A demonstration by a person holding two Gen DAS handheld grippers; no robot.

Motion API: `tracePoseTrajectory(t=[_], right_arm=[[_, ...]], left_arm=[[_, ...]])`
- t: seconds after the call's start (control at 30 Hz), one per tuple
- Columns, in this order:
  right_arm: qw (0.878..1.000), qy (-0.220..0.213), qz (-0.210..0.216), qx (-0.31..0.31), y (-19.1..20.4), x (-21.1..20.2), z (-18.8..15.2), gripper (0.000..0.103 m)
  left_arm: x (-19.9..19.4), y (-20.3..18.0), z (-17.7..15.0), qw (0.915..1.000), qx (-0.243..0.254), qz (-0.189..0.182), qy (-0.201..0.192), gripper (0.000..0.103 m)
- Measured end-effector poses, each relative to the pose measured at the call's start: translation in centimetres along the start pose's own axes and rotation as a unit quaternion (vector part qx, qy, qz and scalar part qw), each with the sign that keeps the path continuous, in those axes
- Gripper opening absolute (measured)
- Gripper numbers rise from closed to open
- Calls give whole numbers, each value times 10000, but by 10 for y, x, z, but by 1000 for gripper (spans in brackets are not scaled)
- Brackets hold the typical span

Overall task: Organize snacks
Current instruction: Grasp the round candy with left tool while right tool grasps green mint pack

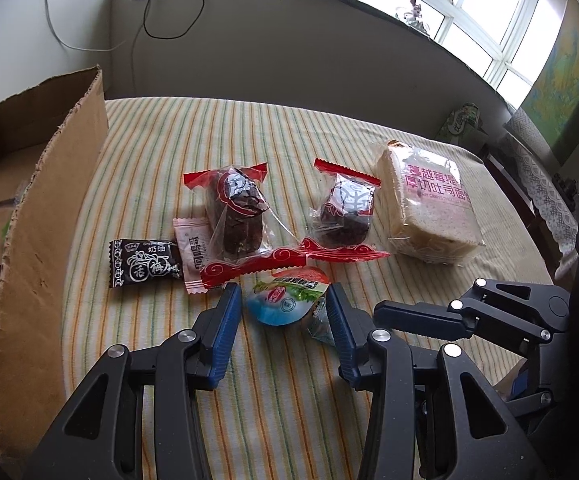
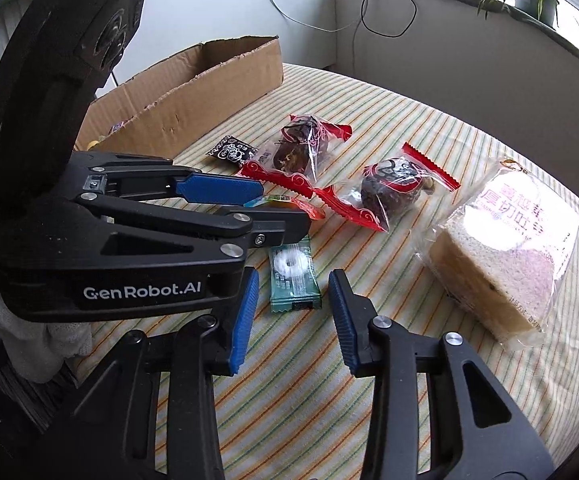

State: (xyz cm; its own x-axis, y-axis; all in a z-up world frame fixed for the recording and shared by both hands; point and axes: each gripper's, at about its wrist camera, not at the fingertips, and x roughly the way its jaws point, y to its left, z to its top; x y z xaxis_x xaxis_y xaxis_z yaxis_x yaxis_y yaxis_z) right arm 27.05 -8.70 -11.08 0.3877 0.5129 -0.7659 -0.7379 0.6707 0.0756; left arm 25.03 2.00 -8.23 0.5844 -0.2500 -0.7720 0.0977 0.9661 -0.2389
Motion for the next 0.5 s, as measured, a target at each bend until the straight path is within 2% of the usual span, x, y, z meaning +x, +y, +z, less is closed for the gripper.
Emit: tracePoseTrajectory(t=[0.1,0.17,0.37,0.5], right_arm=[[10000,6,-35,-42,2,3,2,35],[10000,4,-71,-57,3,4,3,26],[9997,-4,-186,-141,8,5,3,26],[9998,-37,-192,-98,6,2,1,26]], left_arm=[[0,1,0,10000,-7,12,-10,32],[-2,4,-1,10000,-19,-15,-17,32],[-3,-3,-1,9998,155,42,-99,31],[-7,-1,-1,9998,102,31,-174,31]])
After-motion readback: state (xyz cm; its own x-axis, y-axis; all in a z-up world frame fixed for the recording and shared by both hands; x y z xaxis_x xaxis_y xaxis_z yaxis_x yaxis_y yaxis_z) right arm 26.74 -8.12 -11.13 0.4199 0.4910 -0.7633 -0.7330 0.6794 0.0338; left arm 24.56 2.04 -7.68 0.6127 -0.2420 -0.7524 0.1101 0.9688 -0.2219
